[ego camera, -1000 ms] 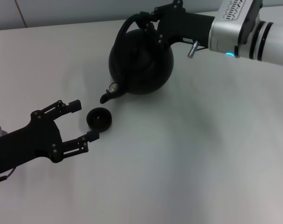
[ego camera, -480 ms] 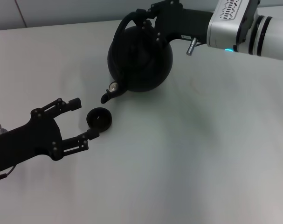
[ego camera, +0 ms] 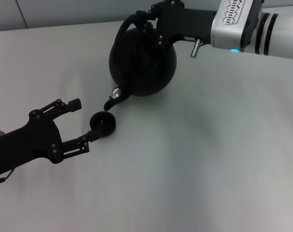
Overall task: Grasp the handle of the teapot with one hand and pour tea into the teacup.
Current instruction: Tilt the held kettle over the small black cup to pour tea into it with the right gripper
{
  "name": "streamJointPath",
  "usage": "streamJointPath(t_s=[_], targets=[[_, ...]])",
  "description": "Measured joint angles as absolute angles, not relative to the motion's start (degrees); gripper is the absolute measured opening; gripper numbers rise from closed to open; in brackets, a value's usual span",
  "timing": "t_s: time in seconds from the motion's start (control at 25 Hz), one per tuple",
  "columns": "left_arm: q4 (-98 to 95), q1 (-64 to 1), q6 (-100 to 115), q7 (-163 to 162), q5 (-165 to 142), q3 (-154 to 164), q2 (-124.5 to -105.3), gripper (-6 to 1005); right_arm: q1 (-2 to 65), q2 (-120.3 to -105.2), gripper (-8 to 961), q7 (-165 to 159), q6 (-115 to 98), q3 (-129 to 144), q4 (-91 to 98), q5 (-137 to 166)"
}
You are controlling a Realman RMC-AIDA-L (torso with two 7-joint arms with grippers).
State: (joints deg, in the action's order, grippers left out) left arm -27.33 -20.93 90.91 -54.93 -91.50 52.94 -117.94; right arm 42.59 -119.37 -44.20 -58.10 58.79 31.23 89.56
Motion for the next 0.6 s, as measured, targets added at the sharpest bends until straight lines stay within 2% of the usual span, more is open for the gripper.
streamJointPath(t_s=[0.6], targets=[[-27.34, -20.64, 90.36, -54.93, -91.49, 52.20, -117.95, 864, 42.29, -119.53, 95, -43.11, -54.70, 63.38, 33.51, 89.44]])
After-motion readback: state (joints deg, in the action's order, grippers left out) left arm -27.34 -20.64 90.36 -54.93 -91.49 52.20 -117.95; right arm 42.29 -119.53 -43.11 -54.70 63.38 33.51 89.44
